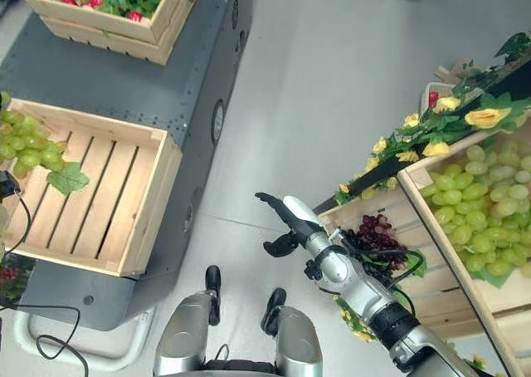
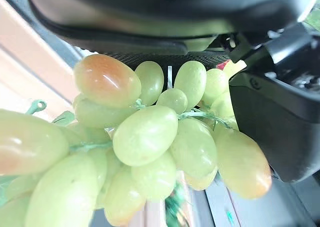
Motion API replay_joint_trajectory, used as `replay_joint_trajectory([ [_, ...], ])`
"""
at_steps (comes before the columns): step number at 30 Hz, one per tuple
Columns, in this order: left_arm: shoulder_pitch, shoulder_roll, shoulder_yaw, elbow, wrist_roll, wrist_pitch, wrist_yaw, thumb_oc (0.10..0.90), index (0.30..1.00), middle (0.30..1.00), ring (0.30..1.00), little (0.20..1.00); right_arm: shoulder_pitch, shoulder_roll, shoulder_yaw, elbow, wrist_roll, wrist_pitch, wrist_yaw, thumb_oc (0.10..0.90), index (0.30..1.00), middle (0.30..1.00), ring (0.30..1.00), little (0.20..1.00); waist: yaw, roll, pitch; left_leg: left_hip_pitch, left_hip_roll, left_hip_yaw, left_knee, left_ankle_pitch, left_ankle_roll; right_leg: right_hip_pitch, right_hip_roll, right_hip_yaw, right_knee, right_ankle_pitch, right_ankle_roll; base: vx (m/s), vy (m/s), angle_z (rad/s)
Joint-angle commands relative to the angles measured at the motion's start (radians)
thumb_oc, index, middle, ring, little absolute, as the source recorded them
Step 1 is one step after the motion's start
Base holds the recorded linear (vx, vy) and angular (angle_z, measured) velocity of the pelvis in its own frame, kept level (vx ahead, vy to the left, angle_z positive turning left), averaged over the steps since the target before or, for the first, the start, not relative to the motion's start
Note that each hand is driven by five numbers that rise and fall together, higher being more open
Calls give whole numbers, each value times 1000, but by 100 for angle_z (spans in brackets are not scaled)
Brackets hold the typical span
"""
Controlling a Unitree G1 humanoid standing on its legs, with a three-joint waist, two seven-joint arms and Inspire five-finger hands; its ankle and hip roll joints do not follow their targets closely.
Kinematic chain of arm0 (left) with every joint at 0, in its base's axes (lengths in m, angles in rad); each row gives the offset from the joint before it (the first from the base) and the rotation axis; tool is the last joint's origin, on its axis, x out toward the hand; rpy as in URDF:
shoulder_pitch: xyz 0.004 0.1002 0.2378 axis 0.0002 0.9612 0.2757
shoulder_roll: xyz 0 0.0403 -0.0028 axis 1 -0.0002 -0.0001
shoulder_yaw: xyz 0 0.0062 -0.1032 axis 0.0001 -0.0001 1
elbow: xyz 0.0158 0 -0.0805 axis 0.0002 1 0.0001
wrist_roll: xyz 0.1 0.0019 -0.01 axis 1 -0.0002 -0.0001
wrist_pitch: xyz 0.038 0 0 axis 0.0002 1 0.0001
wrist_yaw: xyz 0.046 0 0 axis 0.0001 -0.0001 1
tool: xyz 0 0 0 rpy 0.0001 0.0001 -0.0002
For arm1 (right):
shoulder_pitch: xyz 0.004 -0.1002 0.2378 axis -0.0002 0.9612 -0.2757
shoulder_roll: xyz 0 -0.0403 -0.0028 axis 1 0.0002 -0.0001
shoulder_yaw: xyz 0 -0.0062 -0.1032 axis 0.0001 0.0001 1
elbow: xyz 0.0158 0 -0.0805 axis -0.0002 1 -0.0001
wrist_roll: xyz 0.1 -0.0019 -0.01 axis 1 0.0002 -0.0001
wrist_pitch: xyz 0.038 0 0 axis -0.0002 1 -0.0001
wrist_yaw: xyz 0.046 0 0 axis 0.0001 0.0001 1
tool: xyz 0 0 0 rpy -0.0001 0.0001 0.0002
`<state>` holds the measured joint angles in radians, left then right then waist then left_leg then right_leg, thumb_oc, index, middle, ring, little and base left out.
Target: Pick up the fruits from the basket on one side to the basket on the other side
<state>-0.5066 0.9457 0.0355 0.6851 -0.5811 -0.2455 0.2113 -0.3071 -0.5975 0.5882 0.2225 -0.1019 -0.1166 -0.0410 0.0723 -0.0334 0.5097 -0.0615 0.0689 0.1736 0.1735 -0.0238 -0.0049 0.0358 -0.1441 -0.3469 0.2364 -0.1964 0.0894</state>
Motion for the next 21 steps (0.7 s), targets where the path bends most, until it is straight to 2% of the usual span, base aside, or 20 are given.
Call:
replay_joint_trajectory([
  [1,-44,17,-25,-42,37,-130,-48,400,300,300,300,300,-8,-22,-37,-43,104,-103,37,800,900,900,900,900,-4,72,-230,65,-50,-26,-28,-101,-14,9,-17,5,-22,20,-12,61,-111,1],
  [4,-50,5,-60,-96,41,-106,-128,400,300,300,300,300,-9,-1,-38,-65,204,-87,80,800,900,900,900,900,0,77,-281,99,-50,-34,-80,-81,-23,50,-4,-2,-78,37,-15,75,-133,4],
  [6,-53,2,-69,-100,43,-103,-140,400,300,300,300,300,-13,5,-38,-65,221,-80,86,800,900,900,900,900,1,78,-287,105,-49,-34,-90,-77,-27,58,-2,-3,-91,42,-16,34,-99,5],
  [7,-64,-14,-100,-121,43,-97,-197,400,300,300,300,300,-39,26,-34,-59,292,-60,122,800,900,900,900,900,5,81,-310,121,-52,-41,-122,-65,-34,79,5,-6,-131,57,-17,25,-108,4],
  [8,-66,-15,-103,-122,43,-99,-206,400,300,300,300,300,-42,29,-34,-58,306,-60,126,800,900,900,900,900,6,81,-312,122,-52,-41,-126,-63,-34,81,6,-7,-135,59,-17,18,-148,3],
  [9,-78,-19,-126,-140,40,-89,-235,400,300,300,300,300,-61,45,-37,-62,411,-29,180,800,900,900,900,900,7,84,-322,131,-54,-47,-147,-54,-38,92,11,-8,-160,70,-17,-7,-79,1],
  [11,-102,-24,-157,-145,40,-82,-277,400,300,300,300,300,-78,73,-47,-50,520,-14,215,800,900,900,900,900,6,85,-333,140,-53,-49,-171,-41,-44,104,17,-10,-189,85,-17,-14,-101,-1],
  [17,-184,-40,-254,-151,38,-65,-353,400,300,300,300,300,-149,104,-70,-30,629,19,228,800,900,900,900,900,2,86,-370,148,-47,-56,-247,12,-56,123,34,-22,-274,136,-20,-37,-77,0],
  [21,-269,-68,-330,-149,53,-58,-365,400,300,300,300,300,-268,94,-78,-30,725,94,246,800,900,900,900,900,-7,76,-389,135,-43,-59,-261,26,-68,131,46,-21,-324,161,-22,-84,-87,-5],
])
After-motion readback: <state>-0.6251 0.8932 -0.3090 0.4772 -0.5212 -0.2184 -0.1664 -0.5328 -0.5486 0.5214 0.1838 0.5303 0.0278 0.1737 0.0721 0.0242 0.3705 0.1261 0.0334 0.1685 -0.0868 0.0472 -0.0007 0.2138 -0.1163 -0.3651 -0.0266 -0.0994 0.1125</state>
